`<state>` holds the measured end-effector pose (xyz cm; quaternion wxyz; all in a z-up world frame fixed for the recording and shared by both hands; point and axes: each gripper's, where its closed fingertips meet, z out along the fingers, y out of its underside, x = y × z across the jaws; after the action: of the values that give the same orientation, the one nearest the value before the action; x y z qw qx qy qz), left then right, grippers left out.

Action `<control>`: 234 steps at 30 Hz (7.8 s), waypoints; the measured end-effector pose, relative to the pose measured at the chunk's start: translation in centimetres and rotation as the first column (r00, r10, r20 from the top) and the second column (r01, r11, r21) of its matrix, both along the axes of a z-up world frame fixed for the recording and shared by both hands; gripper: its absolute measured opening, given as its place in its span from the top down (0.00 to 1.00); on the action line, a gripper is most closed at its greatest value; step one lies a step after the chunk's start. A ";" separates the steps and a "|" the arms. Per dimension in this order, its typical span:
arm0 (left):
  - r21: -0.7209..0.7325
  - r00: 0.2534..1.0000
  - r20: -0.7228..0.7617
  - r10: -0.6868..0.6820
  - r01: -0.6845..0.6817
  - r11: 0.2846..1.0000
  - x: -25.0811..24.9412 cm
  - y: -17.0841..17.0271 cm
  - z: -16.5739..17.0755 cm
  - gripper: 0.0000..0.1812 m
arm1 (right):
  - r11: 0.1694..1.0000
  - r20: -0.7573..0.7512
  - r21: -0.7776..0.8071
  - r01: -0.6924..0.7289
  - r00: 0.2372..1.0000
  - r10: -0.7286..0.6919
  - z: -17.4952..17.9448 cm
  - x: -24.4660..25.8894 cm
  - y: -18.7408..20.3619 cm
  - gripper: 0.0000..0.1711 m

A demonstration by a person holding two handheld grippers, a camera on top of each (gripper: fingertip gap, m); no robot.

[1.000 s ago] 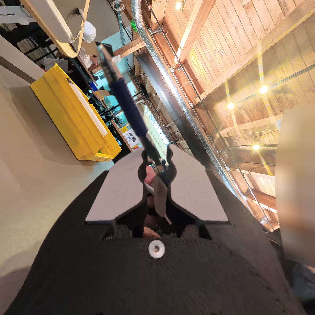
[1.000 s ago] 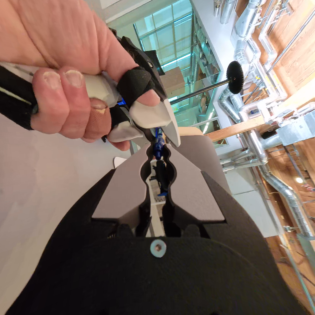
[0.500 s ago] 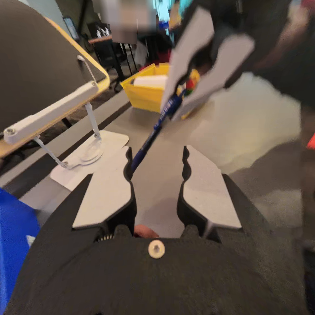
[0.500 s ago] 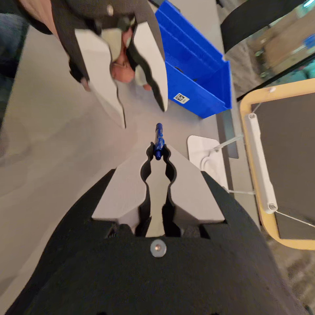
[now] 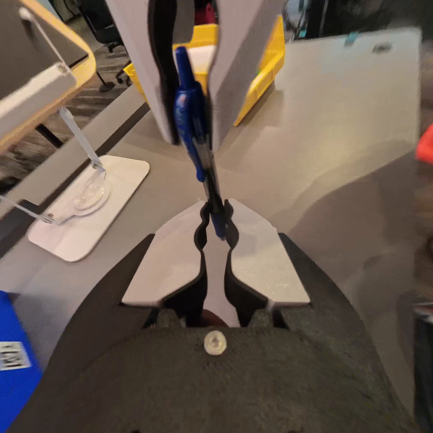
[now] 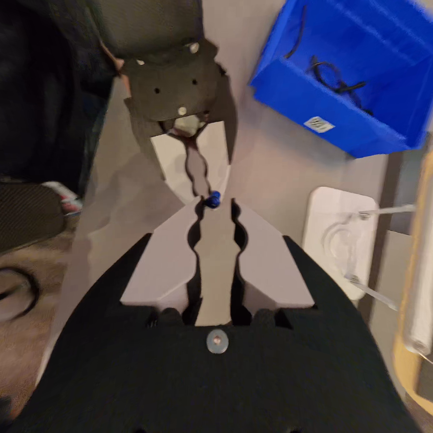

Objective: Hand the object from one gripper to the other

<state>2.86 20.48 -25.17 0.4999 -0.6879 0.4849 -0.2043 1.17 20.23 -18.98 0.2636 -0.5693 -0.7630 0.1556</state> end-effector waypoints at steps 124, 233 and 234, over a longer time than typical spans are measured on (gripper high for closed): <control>-0.078 0.746 -0.641 0.179 -0.296 0.952 -27.6 22.2 -9.6 0.98 | 0.647 -0.381 0.313 0.695 0.716 -0.585 -15.5 8.3 10.8 0.87; 0.005 0.930 0.259 -0.262 0.270 0.963 3.6 -2.6 3.2 0.89 | 0.942 -0.804 -0.326 -0.084 0.548 -0.230 5.2 -2.0 -6.1 1.00; 0.004 0.923 0.283 -0.260 0.270 0.963 3.6 -2.5 3.4 0.93 | 0.938 -0.807 -0.334 -0.097 0.544 -0.231 5.3 -1.9 -6.2 1.00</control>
<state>6.49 17.95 -21.77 0.5192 -0.5889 0.4939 -0.3737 -0.70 13.99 -13.69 0.4980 -0.4916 -0.4830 0.5263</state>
